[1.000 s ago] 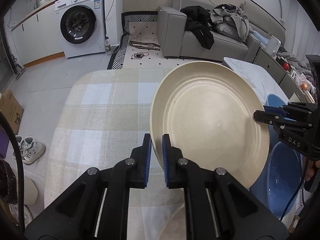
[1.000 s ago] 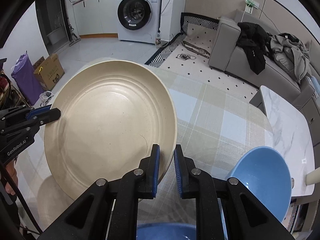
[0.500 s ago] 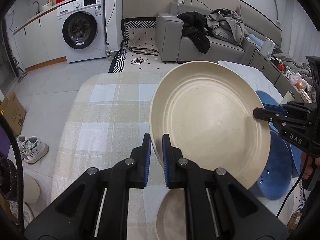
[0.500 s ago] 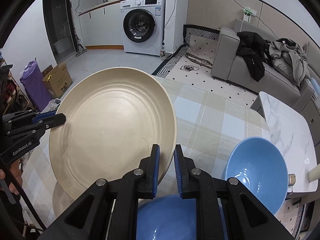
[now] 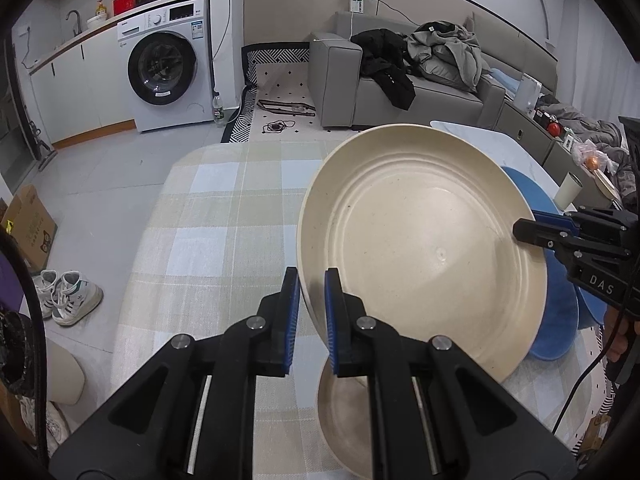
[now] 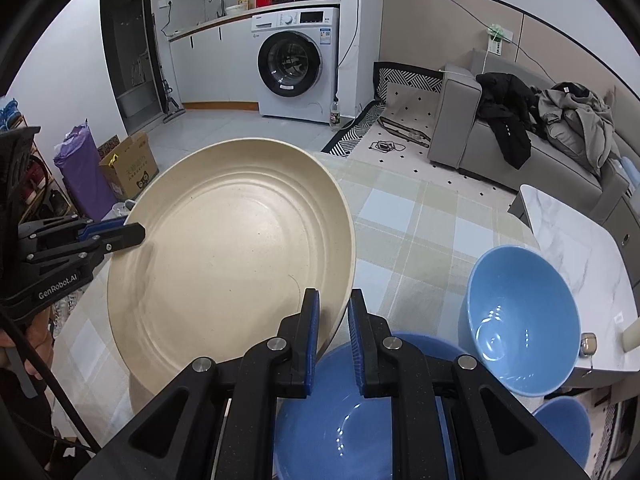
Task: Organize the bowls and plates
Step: 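Carry the raised cream plate with both tools toward the other cream plates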
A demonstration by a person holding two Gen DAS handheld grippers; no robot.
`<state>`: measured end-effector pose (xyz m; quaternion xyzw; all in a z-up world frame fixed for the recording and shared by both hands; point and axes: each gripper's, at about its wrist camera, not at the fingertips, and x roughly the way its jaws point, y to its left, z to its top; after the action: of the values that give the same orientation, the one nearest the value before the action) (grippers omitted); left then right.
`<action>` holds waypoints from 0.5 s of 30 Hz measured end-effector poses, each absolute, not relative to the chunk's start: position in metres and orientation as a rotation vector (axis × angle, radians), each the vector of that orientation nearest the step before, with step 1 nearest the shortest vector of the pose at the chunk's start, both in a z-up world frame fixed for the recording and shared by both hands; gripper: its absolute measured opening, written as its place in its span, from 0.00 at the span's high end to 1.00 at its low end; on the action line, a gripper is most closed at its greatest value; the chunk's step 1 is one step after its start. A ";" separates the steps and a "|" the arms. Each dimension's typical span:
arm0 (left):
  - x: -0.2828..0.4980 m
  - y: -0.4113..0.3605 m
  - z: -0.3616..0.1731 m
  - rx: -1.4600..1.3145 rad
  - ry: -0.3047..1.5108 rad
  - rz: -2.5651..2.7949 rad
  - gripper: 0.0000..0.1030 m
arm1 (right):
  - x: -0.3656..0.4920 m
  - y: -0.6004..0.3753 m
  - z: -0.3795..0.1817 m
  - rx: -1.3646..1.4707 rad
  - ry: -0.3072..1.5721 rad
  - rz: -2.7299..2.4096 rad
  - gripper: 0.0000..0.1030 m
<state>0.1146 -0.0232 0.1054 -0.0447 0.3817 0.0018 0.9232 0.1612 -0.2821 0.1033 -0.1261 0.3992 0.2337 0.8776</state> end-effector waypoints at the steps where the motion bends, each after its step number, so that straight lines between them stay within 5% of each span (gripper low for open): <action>1: 0.110 -0.024 0.105 -0.093 0.783 0.001 0.92 | 0.160 -0.282 0.104 -0.260 0.833 0.489 0.86; 15: 0.059 -0.034 0.089 -0.058 0.803 -0.032 0.92 | 0.108 -0.291 0.098 -0.230 0.801 0.508 0.85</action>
<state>0.0592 -0.0341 0.0889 -0.0283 0.3907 -0.0156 0.9199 0.1079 -0.2910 0.0981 -0.1106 0.3849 0.2442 0.8831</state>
